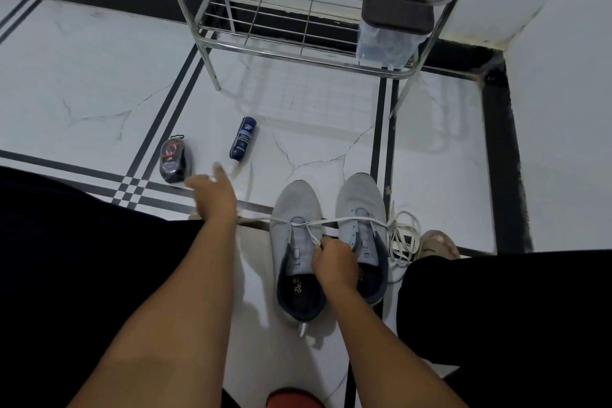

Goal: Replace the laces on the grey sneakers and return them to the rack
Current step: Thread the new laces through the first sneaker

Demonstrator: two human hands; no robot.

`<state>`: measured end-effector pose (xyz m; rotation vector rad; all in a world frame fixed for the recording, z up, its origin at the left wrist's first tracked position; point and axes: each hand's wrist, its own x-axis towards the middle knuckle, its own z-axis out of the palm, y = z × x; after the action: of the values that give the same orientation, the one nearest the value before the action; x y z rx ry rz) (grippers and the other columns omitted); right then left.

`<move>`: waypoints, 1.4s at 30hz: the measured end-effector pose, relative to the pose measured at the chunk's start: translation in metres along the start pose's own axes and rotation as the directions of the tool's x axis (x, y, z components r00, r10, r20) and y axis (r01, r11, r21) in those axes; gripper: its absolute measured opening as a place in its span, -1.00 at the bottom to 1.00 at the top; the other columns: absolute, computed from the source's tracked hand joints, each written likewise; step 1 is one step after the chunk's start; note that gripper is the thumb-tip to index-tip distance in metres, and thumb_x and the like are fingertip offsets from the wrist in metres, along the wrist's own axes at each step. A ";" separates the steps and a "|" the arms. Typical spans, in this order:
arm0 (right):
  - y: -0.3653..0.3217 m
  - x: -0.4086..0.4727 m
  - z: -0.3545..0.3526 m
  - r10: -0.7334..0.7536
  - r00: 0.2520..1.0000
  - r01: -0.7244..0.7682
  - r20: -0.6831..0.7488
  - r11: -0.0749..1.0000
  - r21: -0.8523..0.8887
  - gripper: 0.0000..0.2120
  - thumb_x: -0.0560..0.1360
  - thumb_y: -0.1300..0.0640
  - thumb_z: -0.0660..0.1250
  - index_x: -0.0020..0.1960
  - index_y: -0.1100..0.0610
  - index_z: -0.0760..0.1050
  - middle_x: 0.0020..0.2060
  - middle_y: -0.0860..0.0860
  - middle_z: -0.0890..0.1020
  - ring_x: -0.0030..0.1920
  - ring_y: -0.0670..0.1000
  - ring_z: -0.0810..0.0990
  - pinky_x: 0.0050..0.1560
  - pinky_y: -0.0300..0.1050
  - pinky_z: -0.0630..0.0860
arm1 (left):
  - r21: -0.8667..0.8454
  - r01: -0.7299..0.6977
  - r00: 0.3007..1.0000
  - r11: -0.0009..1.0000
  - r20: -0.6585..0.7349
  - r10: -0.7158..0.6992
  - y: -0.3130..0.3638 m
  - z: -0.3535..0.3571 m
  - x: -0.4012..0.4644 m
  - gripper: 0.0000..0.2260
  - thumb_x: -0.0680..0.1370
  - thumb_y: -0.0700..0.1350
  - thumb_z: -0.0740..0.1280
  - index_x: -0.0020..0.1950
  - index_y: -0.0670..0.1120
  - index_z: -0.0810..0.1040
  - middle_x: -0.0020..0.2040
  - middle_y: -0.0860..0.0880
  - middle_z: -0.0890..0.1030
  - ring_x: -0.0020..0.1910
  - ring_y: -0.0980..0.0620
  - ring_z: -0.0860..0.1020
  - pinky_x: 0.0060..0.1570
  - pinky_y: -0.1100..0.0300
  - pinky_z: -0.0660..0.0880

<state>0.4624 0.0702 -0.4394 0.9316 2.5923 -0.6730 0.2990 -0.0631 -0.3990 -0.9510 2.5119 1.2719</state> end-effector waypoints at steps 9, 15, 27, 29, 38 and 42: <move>0.000 0.001 0.001 -0.012 1.000 0.012 -0.002 1.000 -0.013 -0.76 0.60 0.10 0.14 0.05 0.18 0.55 -0.01 0.10 0.61 -0.02 0.12 0.59 -0.20 -0.13 0.40 | 0.411 -0.354 0.862 0.840 0.491 0.124 -0.059 0.043 -0.036 -0.75 0.60 -0.06 0.19 0.16 -0.17 0.50 0.17 -0.19 0.54 0.14 -0.19 0.51 0.01 0.05 0.43; 0.001 0.002 0.001 0.028 1.000 -0.028 0.003 1.000 0.010 -0.76 0.60 0.07 0.17 0.04 0.18 0.56 -0.03 0.11 0.62 -0.03 0.13 0.60 -0.19 -0.12 0.47 | 0.613 -0.119 0.987 0.781 0.159 0.026 -0.029 0.014 -0.004 -0.69 0.62 -0.19 0.16 0.35 -0.19 0.43 0.33 -0.14 0.47 0.31 -0.09 0.45 0.21 0.11 0.42; 0.001 0.002 0.002 -0.012 1.000 0.012 0.005 1.000 -0.006 -0.74 0.61 0.06 0.15 0.05 0.19 0.54 0.01 0.10 0.61 0.01 0.13 0.59 -0.14 -0.12 0.44 | 0.643 -0.452 0.885 0.618 0.239 0.399 -0.057 0.038 -0.034 -0.67 0.56 -0.04 0.26 0.33 0.10 0.45 0.43 -0.11 0.31 0.43 -0.16 0.21 0.36 -0.11 0.17; 0.002 0.002 0.002 -0.017 1.000 0.017 0.000 1.000 -0.006 -0.75 0.60 0.06 0.16 0.04 0.19 0.54 0.01 0.10 0.61 0.01 0.13 0.59 -0.14 -0.11 0.44 | 0.614 -0.625 0.779 0.483 0.442 0.445 -0.069 0.046 -0.039 -0.77 0.55 -0.02 0.23 0.16 0.08 0.56 0.29 -0.05 0.48 0.36 -0.11 0.32 0.36 -0.07 0.21; 0.003 0.003 0.002 0.009 1.000 -0.009 -0.011 1.000 0.013 -0.77 0.60 0.10 0.17 0.03 0.20 0.55 -0.02 0.12 0.62 -0.02 0.13 0.60 -0.22 -0.15 0.38 | 0.286 -0.178 0.968 0.942 0.220 0.116 -0.057 0.034 -0.022 -0.92 0.59 -0.17 0.19 -0.06 -0.06 0.47 -0.07 -0.10 0.55 -0.05 -0.15 0.54 -0.06 0.06 0.45; 0.003 0.003 0.003 0.040 0.999 -0.040 -0.007 0.999 0.033 -0.78 0.58 0.11 0.17 0.01 0.19 0.55 -0.04 0.11 0.62 -0.03 0.14 0.60 -0.23 -0.16 0.39 | 0.088 0.024 1.000 0.996 -0.001 -0.024 -0.041 0.017 -0.015 -0.80 0.61 -0.19 0.17 0.17 -0.22 0.47 0.06 -0.20 0.56 0.05 -0.23 0.55 -0.03 0.08 0.40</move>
<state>0.4624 0.0727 -0.4440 0.9946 2.5691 -0.7048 0.3334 -0.0608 -0.4306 -0.9579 2.5259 1.1445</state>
